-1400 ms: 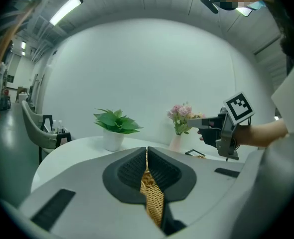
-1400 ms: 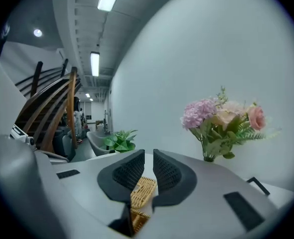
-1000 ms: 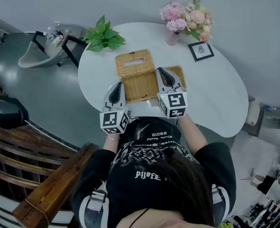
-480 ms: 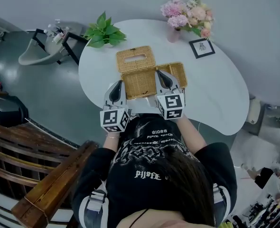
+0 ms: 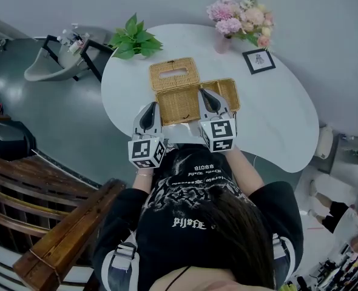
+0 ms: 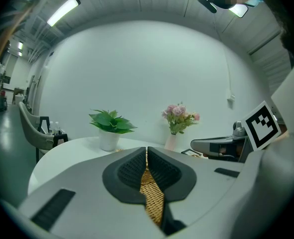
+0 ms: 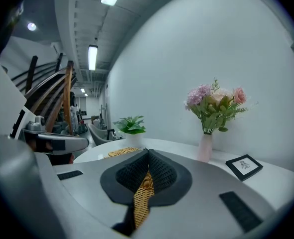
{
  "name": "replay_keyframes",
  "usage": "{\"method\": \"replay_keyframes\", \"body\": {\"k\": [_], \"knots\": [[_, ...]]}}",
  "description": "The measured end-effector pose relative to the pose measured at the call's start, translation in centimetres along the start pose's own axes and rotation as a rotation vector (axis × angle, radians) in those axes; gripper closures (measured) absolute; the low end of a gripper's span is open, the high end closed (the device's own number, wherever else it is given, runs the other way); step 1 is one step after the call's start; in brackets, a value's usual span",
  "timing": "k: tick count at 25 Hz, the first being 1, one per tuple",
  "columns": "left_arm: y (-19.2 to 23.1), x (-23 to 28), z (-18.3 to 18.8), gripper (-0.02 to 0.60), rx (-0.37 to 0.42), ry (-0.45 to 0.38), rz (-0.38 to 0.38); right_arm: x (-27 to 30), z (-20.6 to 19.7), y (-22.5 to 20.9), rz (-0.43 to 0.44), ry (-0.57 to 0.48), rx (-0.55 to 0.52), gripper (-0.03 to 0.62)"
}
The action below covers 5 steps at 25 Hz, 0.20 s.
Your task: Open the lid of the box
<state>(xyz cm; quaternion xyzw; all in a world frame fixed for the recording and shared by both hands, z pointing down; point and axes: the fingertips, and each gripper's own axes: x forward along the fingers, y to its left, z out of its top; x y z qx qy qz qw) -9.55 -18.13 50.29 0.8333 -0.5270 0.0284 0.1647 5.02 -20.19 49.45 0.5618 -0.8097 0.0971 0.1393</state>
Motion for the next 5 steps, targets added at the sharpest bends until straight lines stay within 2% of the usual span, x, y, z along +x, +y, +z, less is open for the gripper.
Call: {"method": "replay_keyframes", "body": {"k": [5], "knots": [[-0.03,0.05,-0.14,0.555,-0.011,0.006,0.002,-0.1,-0.14,0.12,0.01,0.003,0.0,0.569]]}}
